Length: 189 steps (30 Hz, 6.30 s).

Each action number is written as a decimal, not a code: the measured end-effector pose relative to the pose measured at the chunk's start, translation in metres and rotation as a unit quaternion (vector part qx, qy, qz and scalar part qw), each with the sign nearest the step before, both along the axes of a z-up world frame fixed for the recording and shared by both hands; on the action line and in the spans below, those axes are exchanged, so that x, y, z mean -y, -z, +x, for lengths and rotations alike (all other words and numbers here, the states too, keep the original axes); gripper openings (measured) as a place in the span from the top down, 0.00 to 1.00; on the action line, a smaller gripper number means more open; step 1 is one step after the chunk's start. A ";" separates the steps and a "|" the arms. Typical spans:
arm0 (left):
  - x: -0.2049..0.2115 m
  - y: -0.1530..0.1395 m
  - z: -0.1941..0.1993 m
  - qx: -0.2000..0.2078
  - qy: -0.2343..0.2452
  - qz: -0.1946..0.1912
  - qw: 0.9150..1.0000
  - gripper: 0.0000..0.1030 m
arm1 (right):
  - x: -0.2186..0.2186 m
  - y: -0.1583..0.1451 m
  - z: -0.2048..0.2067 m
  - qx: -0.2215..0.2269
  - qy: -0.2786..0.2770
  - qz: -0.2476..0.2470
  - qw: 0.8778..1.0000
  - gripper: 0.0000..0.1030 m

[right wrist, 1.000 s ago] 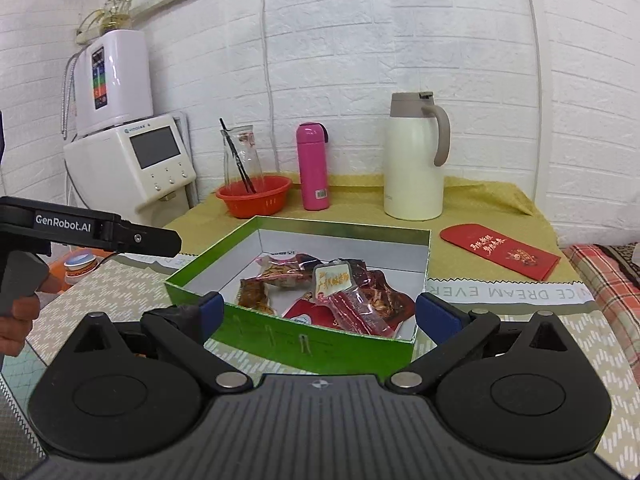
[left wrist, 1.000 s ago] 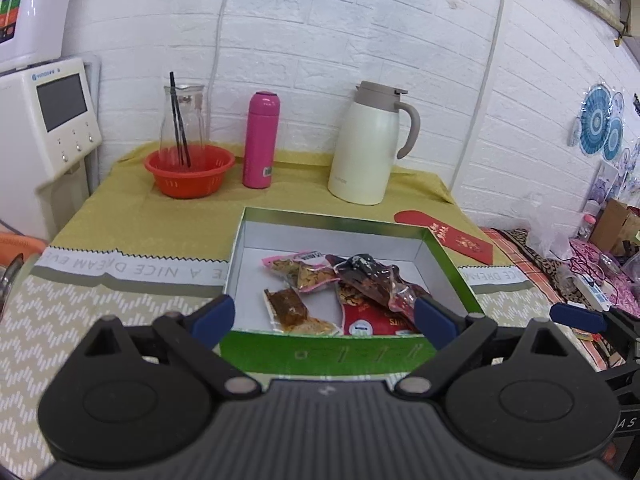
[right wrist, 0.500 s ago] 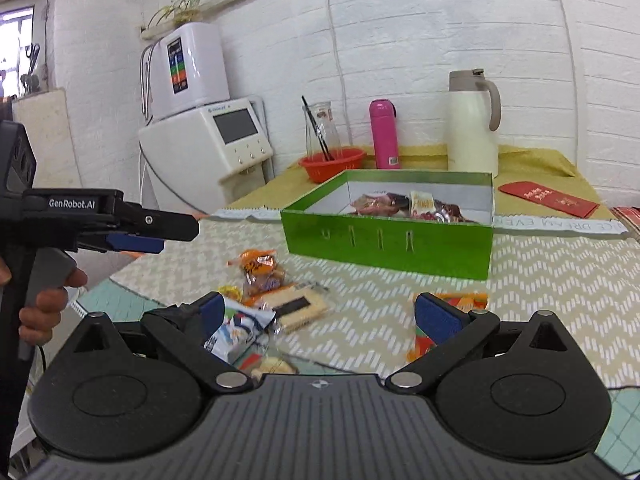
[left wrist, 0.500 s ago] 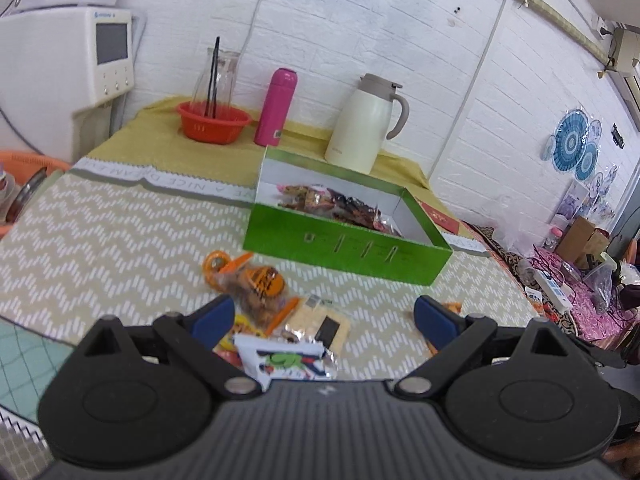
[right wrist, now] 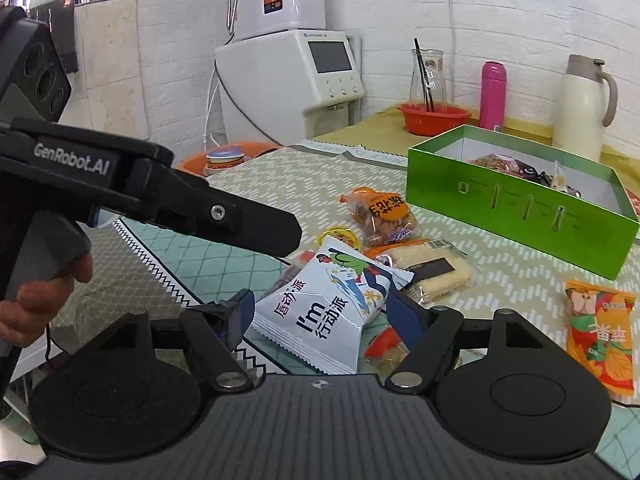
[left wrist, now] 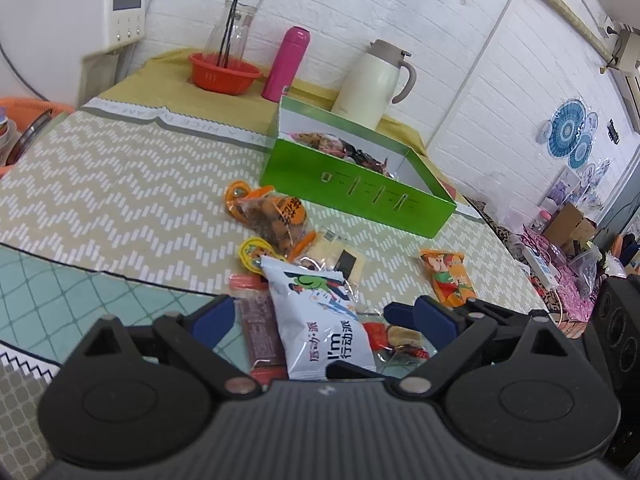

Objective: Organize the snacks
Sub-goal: 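Grasp the white I'm snack bag with the left gripper, then carry the white snack bag into the green box and open the left gripper, then grasp the bread roll bag with the right gripper while the left gripper grasps the brown strip pack, then carry both packs into the green box and open both grippers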

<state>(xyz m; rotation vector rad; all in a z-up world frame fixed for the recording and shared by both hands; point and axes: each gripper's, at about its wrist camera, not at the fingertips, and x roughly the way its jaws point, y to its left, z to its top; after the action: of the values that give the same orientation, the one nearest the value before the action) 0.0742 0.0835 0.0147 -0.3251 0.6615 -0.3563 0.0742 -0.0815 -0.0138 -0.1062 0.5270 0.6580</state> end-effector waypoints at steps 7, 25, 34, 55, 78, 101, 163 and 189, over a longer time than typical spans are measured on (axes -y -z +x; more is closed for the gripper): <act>0.011 0.017 0.017 -0.027 0.033 -0.006 0.999 0.10 | 0.017 0.018 0.009 -0.056 0.000 -0.003 0.998 0.52; 0.023 0.031 0.044 -0.053 0.067 0.026 0.996 0.46 | 0.018 0.021 0.016 -0.051 0.003 0.027 0.998 0.09; 0.033 0.024 0.031 -0.024 0.048 0.047 0.997 0.65 | 0.024 0.012 0.011 -0.041 0.021 0.023 0.999 0.57; 0.072 -0.075 0.157 0.083 0.052 0.011 0.995 0.66 | 0.057 -0.073 0.108 0.088 0.096 0.044 0.991 0.60; 0.094 -0.010 0.283 -0.006 0.065 -0.005 0.998 0.50 | 0.089 -0.018 0.213 0.022 0.131 0.042 0.990 0.51; 0.083 -0.075 0.178 0.112 0.001 0.065 0.992 0.07 | 0.085 -0.057 0.131 0.129 0.122 0.005 0.984 0.00; 0.050 0.039 0.028 -0.006 0.010 0.148 0.989 0.49 | 0.070 0.016 0.003 -0.019 0.070 -0.026 0.997 0.05; 0.061 0.046 0.014 0.028 0.004 0.189 0.982 0.61 | 0.065 0.021 0.007 -0.018 0.080 -0.026 0.996 0.18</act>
<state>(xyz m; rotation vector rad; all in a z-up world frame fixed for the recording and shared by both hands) 0.0882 0.0222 -0.0312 0.0491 0.6603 -0.2403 0.0809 -0.1467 -0.0345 -0.1006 0.5805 0.4916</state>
